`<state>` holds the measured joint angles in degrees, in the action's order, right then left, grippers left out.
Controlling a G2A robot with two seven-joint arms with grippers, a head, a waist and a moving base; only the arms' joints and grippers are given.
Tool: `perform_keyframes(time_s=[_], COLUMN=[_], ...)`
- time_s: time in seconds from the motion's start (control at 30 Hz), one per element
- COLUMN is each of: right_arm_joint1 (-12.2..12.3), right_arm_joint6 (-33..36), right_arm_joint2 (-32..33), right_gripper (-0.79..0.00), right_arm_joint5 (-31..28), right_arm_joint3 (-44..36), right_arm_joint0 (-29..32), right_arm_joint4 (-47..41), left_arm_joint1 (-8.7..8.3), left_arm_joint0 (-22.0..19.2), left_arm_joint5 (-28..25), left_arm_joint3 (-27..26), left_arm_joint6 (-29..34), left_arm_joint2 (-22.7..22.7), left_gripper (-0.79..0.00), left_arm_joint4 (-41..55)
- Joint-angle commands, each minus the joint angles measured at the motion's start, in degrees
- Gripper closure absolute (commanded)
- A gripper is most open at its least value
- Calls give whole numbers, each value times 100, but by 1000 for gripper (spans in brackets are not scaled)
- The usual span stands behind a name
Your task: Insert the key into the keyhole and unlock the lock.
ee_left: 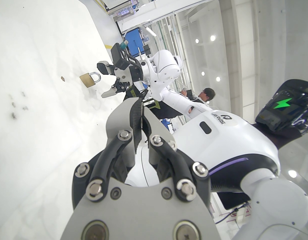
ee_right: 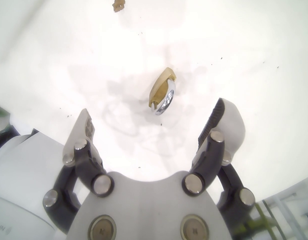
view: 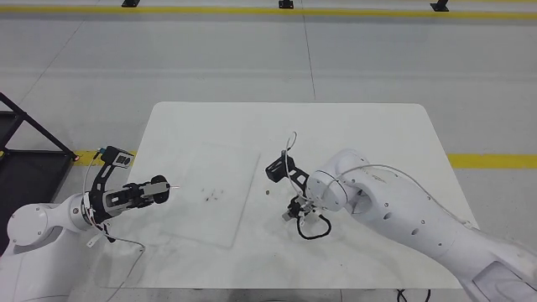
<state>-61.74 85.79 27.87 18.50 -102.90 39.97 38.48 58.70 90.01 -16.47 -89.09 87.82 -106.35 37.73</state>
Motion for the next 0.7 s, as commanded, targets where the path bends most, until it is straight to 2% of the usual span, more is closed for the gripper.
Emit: perform_keyframes(time_s=[0.0,0.57,0.67], right_arm_joint1=[-18,-166,-185], right_arm_joint6=[-43,-216,-231], right_arm_joint2=[-45,-307,-335], right_gripper=[-785,-785,-739], right_arm_joint5=[44,217,231], right_arm_joint3=[26,426,487], right_arm_joint0=[-10,-182,-203], right_arm_joint4=[-13,-117,-144], left_arm_joint1=[0,0,0], left_arm_joint0=[0,0,0], left_arm_joint5=[0,0,0], left_arm_joint3=[0,0,0], left_arm_joint6=[0,0,0], left_arm_joint2=[0,0,0], left_gripper=[0,0,0], left_arm_joint4=[0,0,0])
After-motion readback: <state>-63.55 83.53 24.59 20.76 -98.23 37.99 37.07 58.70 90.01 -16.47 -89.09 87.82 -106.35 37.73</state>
